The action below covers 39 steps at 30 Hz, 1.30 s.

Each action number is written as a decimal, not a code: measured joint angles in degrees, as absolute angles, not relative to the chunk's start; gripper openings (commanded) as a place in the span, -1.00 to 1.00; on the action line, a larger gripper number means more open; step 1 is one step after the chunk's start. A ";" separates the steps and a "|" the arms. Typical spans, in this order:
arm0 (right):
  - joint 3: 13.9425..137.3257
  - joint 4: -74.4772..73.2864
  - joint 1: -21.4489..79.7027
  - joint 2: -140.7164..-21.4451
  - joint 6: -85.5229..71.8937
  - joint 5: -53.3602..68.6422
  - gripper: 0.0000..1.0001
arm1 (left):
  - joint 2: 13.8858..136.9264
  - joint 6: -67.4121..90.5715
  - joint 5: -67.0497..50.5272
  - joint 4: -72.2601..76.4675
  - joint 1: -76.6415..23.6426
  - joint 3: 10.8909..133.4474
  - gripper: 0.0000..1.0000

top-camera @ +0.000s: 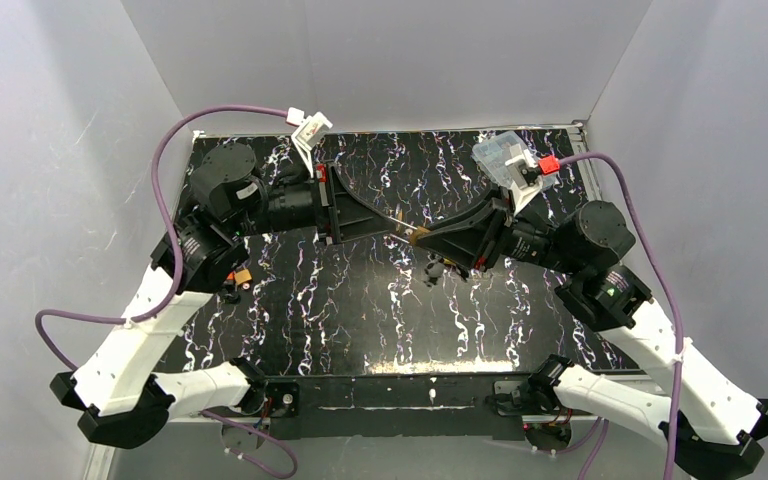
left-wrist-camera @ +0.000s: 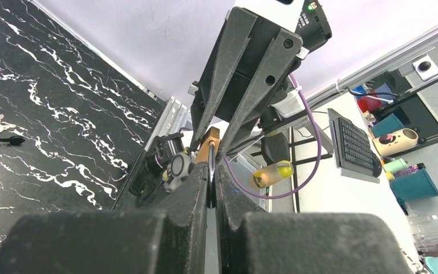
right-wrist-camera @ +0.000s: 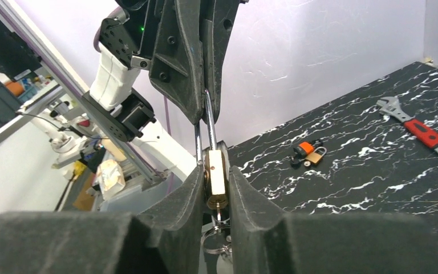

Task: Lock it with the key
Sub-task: Lock the lock.

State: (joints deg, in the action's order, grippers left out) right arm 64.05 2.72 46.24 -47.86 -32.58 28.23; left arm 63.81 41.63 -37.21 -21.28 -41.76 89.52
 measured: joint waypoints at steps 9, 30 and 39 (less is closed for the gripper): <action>64.42 3.16 46.19 -48.23 -33.71 29.47 -0.97 | 62.94 41.69 -36.82 -20.95 -41.78 89.06 -1.00; 65.32 6.83 45.47 -51.55 -46.13 37.89 -0.97 | 60.18 34.22 -34.87 -20.23 -44.71 87.05 -1.00; 66.22 6.72 45.32 -52.45 -46.61 38.70 -0.97 | 60.16 33.01 -32.32 -19.86 -46.81 87.07 -1.00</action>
